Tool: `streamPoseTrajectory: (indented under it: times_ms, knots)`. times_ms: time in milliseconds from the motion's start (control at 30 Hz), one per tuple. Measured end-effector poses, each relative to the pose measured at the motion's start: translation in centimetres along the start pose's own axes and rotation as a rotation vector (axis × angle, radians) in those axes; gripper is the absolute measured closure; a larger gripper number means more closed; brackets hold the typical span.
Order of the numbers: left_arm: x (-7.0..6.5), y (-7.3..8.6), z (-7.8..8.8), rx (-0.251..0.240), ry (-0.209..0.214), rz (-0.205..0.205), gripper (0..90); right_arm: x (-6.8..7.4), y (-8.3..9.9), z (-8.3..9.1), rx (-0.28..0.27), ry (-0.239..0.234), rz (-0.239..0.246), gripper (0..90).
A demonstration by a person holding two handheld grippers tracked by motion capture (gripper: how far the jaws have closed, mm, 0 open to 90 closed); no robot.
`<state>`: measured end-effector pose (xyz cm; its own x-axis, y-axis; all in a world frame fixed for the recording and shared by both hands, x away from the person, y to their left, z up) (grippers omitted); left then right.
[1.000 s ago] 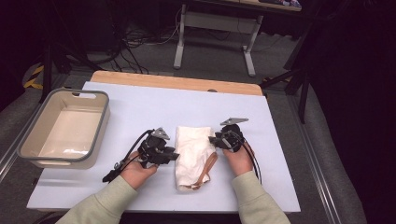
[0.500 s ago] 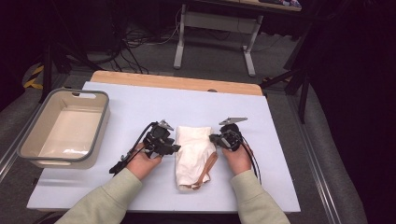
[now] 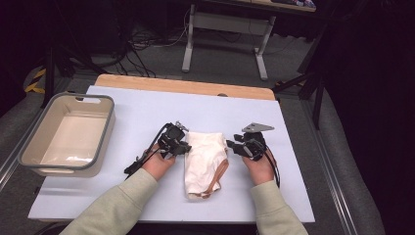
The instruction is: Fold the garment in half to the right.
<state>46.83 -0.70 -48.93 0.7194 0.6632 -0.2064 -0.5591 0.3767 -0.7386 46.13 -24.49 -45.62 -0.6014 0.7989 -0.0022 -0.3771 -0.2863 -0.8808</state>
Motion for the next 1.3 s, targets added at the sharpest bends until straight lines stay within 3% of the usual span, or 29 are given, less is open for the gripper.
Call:
streamPoseTrajectory:
  times_ms: [67, 200, 400, 500, 567, 733, 833, 900, 1133, 1233, 1300]
  knots:
    - [-0.1, 0.0, -0.1, 0.004, 0.01, 0.008, 84.5, -0.5, 0.1, 0.8, -0.012, 0.001, -0.014, 53.5]
    - [0.0, -0.2, 0.0, 0.004, 0.002, -0.023, 88.1, -1.8, 1.2, 1.5, -0.023, 0.007, -0.049, 52.2]
    - [1.8, -1.2, 1.0, 0.009, -0.027, -0.04, 89.9, -2.8, 2.5, 1.1, -0.057, 0.007, -0.065, 43.4]
    - [2.3, -1.4, 1.2, 0.021, -0.045, -0.052, 90.0, -3.1, 2.8, 0.9, -0.09, -0.011, -0.091, 35.8]
    - [2.8, -1.4, 1.5, 0.022, -0.062, -0.068, 90.0, -3.2, 2.9, 0.9, -0.097, 0.006, -0.084, 33.0]
    - [4.6, -1.1, 2.2, 0.031, -0.092, -0.045, 90.0, -3.2, 3.2, 0.8, -0.125, -0.003, -0.099, 30.9]
    - [4.9, -1.1, 2.4, 0.032, -0.093, -0.036, 89.9, -3.1, 3.1, 0.8, -0.141, -0.003, -0.078, 25.8]
    - [4.9, -1.1, 2.6, 0.034, -0.099, -0.052, 89.9, -3.1, 3.1, 0.8, -0.145, -0.002, -0.071, 22.0]
    - [5.2, -1.0, 2.2, 0.038, -0.099, -0.044, 89.7, -2.8, 2.7, 0.7, -0.188, -0.046, -0.071, 6.6]
    - [5.0, -1.2, 2.6, 0.019, -0.067, -0.045, 86.5, -2.6, 2.6, 0.7, -0.2, -0.07, -0.067, 4.2]
    - [4.8, -1.7, 3.0, -0.02, -0.05, -0.045, 70.4, -2.4, 2.6, 0.6, -0.202, -0.078, -0.059, 3.7]
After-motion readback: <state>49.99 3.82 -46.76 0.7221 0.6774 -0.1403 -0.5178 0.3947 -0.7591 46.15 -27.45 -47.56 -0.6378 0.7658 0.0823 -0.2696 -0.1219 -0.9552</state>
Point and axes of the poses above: each handheld gripper's, and its own axes: z roughly backward along the jaws, y roughly out of its underside, x roughly to its left, the point moved 5 cm from there along -z, roughly forward along the jaws, and after that the axes turned 11 degrees about -x, right-handed, at the moved point
